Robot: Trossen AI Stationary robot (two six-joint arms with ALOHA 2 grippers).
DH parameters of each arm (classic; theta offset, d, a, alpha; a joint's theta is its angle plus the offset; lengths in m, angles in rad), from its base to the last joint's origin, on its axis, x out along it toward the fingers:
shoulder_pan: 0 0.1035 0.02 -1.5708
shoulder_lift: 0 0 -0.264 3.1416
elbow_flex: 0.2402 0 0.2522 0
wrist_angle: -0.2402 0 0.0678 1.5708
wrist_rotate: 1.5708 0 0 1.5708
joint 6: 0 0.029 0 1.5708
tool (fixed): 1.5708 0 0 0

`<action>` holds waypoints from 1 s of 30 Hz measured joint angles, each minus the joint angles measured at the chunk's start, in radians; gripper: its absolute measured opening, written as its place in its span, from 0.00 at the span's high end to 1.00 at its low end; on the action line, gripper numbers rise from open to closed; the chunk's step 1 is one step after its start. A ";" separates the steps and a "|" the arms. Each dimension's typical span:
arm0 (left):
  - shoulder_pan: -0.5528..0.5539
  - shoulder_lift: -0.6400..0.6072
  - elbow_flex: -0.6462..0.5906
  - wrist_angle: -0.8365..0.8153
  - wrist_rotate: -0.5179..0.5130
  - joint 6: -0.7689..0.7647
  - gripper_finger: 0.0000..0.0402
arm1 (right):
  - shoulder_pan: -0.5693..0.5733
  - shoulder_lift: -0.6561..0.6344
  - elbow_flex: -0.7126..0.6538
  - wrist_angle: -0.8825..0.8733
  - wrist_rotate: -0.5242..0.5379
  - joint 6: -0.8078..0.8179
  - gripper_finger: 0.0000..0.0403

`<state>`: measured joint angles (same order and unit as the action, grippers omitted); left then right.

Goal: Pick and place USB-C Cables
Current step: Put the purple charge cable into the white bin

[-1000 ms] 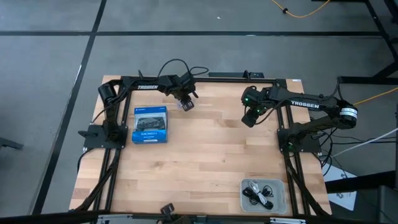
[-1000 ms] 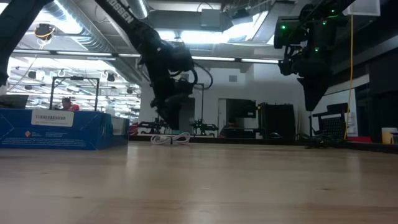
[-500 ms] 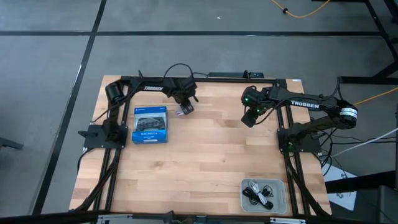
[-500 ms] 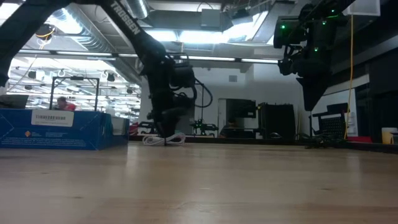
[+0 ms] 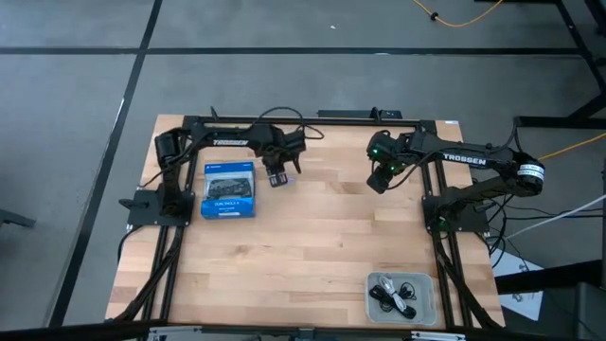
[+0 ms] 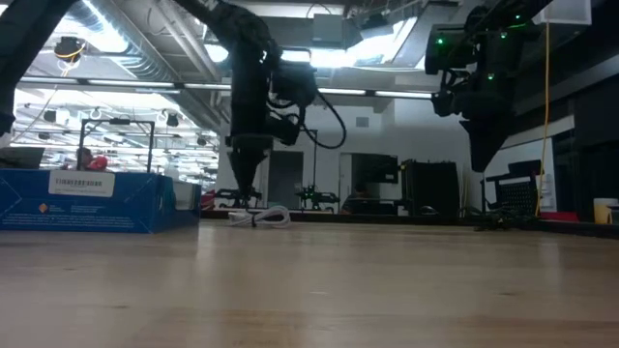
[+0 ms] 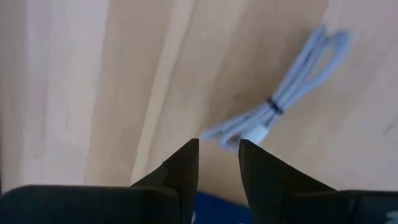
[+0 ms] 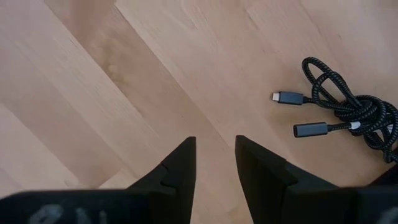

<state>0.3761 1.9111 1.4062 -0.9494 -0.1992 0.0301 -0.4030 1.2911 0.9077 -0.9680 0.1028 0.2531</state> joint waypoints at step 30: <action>-0.084 0.103 -0.095 0.181 -0.013 0.264 0.80 | 0.001 0.000 0.000 0.007 -0.001 0.000 0.71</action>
<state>0.2916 2.0140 1.3117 -0.7686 -0.2123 0.2941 -0.4024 1.2910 0.9077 -0.9606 0.1020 0.2531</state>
